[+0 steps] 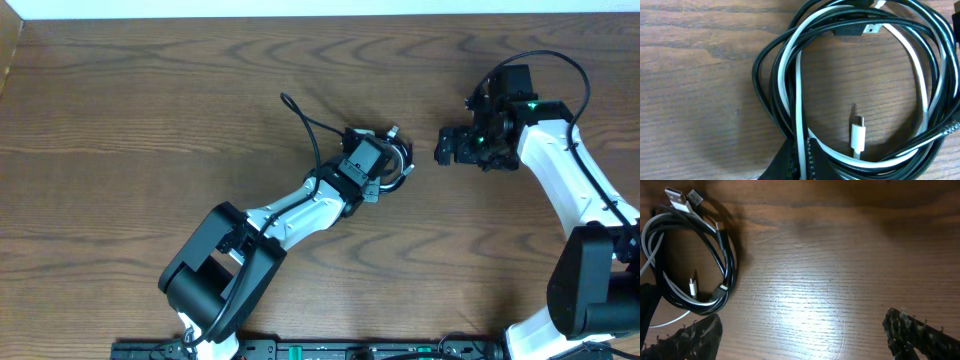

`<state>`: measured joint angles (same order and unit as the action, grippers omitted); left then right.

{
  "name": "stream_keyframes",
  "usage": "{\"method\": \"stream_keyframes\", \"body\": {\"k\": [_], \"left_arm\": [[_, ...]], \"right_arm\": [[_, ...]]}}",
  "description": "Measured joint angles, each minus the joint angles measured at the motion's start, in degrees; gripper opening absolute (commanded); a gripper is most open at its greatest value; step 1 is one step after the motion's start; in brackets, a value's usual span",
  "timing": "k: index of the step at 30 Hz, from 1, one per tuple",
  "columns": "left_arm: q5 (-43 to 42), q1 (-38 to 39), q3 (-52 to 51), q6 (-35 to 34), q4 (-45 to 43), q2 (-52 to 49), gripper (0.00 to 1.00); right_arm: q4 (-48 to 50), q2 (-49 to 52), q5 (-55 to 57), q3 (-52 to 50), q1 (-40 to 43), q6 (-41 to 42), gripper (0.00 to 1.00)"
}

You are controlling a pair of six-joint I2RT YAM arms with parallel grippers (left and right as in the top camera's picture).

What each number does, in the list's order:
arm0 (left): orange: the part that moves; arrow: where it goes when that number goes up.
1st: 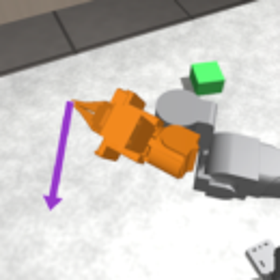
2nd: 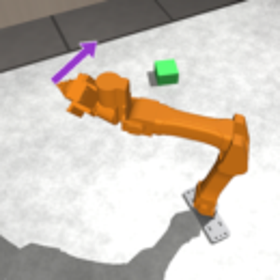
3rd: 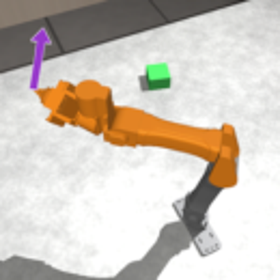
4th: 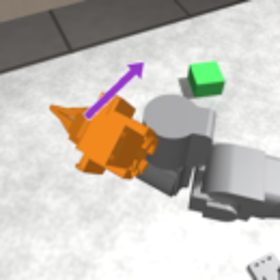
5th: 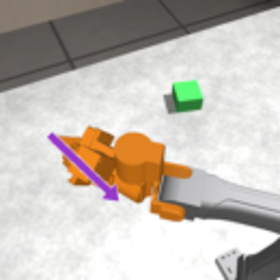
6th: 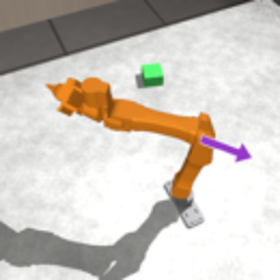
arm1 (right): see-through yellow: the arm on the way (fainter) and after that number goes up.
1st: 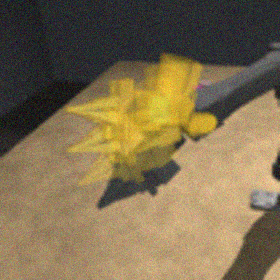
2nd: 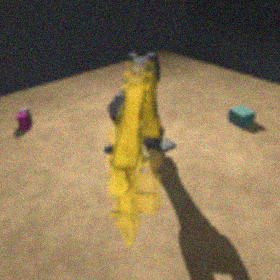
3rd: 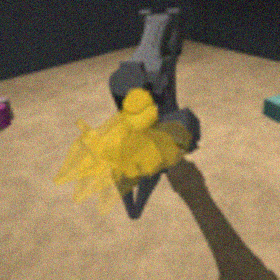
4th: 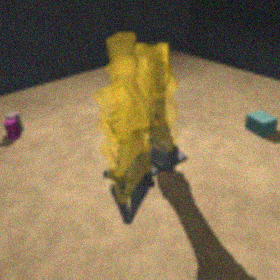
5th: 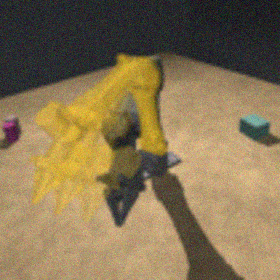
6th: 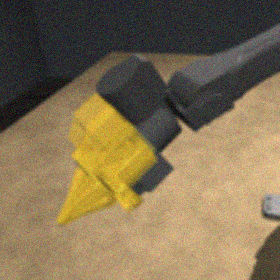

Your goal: Untangle cables

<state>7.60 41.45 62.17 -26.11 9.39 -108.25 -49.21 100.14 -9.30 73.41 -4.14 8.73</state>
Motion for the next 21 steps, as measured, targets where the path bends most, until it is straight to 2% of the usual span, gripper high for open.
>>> {"method": "stream_keyframes", "body": {"k": [6, 11, 16, 21], "left_arm": [[1.5, 0.0, 0.0, 1.9, 0.5, 1.7, 0.07], [3.4, -0.1, 1.3, 5.3, 0.6, 12.0, 0.07], [4.4, -0.7, 5.0, 6.7, -1.1, 22.1, 0.07], [4.7, -1.1, 5.4, 6.9, -0.7, 25.9, 0.08]], "right_arm": [[0.0, 0.0, 1.4, -0.1, 0.0, 0.5, 0.99], [0.7, 0.0, 0.9, -0.9, 0.0, 1.2, 0.99], [4.0, 0.0, -4.1, -2.1, -1.5, 1.4, 0.99], [6.7, 0.0, -9.9, -2.7, -5.1, 0.8, 0.99]]}}
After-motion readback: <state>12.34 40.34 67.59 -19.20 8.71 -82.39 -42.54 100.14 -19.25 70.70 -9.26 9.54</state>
